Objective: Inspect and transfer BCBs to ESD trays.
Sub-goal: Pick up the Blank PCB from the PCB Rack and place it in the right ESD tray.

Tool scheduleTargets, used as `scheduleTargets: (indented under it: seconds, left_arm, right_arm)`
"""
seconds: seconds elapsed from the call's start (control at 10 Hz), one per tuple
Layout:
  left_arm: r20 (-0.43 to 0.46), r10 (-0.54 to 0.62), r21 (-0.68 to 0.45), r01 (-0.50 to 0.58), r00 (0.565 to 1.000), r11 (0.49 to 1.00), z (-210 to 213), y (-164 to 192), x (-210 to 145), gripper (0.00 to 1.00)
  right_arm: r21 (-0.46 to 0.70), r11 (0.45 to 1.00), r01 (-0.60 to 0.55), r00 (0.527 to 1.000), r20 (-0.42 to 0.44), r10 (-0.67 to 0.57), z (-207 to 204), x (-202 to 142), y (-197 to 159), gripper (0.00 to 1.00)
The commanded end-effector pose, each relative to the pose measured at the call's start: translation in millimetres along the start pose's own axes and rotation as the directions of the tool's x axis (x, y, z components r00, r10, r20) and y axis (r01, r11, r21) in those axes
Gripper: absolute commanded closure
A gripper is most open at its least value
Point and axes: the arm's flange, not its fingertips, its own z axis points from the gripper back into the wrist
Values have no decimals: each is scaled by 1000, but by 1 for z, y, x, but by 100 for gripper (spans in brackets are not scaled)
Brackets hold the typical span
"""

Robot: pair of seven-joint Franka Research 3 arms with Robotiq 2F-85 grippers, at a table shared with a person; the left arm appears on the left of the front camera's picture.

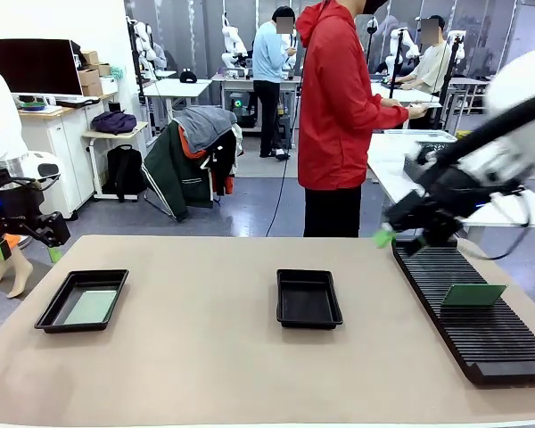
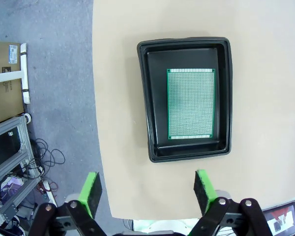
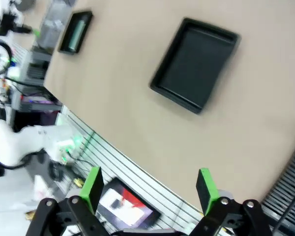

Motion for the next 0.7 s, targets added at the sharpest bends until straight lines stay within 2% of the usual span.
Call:
scheduleTargets:
  seconds: [0.0,0.3,0.6]
  left_arm:
    - [4,1,0,-1,1000,1000,-2,0,0,0]
    - [4,1,0,-1,1000,1000,-2,0,0,0]
    - [4,1,0,-1,1000,1000,-2,0,0,0]
  right_arm:
    - [-98,981,-168,986,-3,169,52,-31,-12,0]
    - [-185,905,-382,924,-70,375,123,-70,-29,0]
    - [-235,747,-622,783,-205,588,173,-97,-29,0]
